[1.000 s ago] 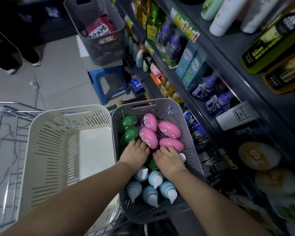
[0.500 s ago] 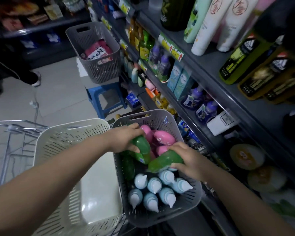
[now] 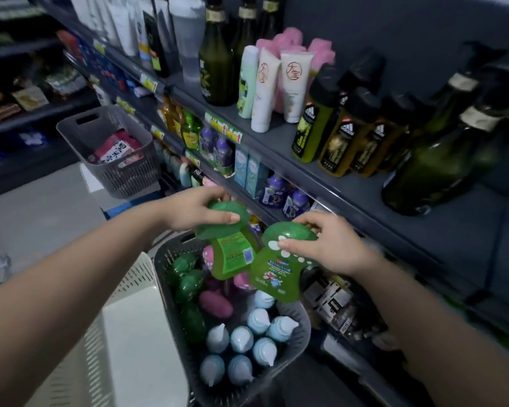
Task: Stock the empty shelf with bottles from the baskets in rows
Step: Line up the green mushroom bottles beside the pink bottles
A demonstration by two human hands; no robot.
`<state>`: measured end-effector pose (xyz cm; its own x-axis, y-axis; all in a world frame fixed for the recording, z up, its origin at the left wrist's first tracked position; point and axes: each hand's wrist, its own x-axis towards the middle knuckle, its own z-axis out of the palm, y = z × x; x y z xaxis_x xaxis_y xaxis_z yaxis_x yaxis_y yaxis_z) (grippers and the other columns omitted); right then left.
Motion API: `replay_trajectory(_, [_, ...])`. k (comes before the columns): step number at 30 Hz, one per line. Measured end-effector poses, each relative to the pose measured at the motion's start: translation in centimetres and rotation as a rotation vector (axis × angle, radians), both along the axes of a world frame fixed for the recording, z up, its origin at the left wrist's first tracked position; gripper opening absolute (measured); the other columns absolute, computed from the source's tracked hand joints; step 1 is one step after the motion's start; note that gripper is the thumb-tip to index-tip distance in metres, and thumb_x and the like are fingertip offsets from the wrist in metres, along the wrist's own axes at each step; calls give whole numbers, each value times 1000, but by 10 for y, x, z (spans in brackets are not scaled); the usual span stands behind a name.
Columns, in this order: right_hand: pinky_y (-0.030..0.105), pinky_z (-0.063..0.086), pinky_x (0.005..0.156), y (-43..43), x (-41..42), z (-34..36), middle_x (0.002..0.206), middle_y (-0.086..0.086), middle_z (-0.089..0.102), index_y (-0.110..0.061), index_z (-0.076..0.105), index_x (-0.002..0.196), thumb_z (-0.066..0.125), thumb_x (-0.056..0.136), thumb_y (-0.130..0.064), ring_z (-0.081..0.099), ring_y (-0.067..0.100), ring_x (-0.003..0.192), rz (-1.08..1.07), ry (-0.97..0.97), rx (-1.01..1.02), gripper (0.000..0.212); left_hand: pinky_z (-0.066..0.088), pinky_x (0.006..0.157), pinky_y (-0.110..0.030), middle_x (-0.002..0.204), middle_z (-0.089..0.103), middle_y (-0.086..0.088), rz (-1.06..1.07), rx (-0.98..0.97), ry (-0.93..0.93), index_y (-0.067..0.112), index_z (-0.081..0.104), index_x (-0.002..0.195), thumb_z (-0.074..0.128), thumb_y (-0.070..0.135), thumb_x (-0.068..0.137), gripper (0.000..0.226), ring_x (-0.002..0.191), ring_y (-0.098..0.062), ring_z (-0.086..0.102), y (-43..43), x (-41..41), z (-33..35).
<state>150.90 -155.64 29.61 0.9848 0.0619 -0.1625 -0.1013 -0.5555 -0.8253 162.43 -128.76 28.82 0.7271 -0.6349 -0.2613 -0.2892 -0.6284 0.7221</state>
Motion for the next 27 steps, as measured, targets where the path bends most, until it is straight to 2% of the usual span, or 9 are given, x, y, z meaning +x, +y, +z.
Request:
replay_trajectory(3, [24,53,64,-12,-17,25,83,-1,73,-22,74,86,86,69,-40,68,8,72,-97,-53,33,28,55,82,-44,97,70,-5,-56,-13,-4,19,63,100,63,76,65,66,89,-20,68,-26,2,23])
replay_trajectory(6, [16,49,59,-30,-37,47,77,-8,74,-21,74,87,84,72,-35,67,3,68,-164,-80,58,23,55,75,-42,92,72,-7,-109,-25,-28,19,65,96,65,73,65,62,79,-17,69,-51,-1,37])
replay_trajectory(9, [29,56,67,-53,-62,65,81,-3,76,-20,75,90,81,69,-43,72,14,77,-232,-79,81,32,55,68,-43,89,71,-12,-176,-68,3,17,65,95,71,69,66,60,74,-20,68,-80,-10,49])
replay_trajectory(10, [31,56,68,-61,-71,71,82,-3,76,-21,75,90,79,67,-47,72,15,78,-249,-88,79,35,54,64,-41,88,71,-11,-201,-84,14,15,65,96,74,66,69,58,73,-20,69,-91,-14,55])
replay_trajectory(13, [23,54,67,-86,-102,92,83,-6,77,-23,76,91,78,66,-44,73,9,78,-310,-148,118,32,49,55,-21,82,69,-3,-271,-114,11,10,64,97,74,50,77,47,65,-7,65,-127,-31,76])
replay_trajectory(18, [20,55,70,-120,-147,116,85,-7,77,-23,76,93,79,63,-44,73,8,80,-398,-238,110,37,49,62,-29,81,68,1,-405,-149,-29,16,65,92,71,63,64,55,69,-10,63,-181,-60,109])
replay_trajectory(20, [22,56,73,-136,-171,124,86,-6,77,-23,76,93,79,59,-47,73,9,82,-451,-278,115,42,49,59,-26,79,68,2,-460,-153,-56,16,65,90,70,64,63,55,67,-9,63,-208,-75,125])
replay_trajectory(24, [16,52,70,-171,-228,141,84,-10,76,-27,74,88,78,54,-49,70,4,78,-553,-376,140,41,50,61,-25,80,70,-2,-535,-196,-145,17,68,88,72,65,62,55,68,-8,64,-264,-116,154])
replay_trajectory(27, [16,53,69,-202,-273,159,89,-7,76,-27,71,93,80,53,-44,69,3,78,-628,-438,137,45,47,56,-17,70,68,5,-555,-261,-168,16,69,84,81,59,66,49,62,-3,60,-309,-151,178])
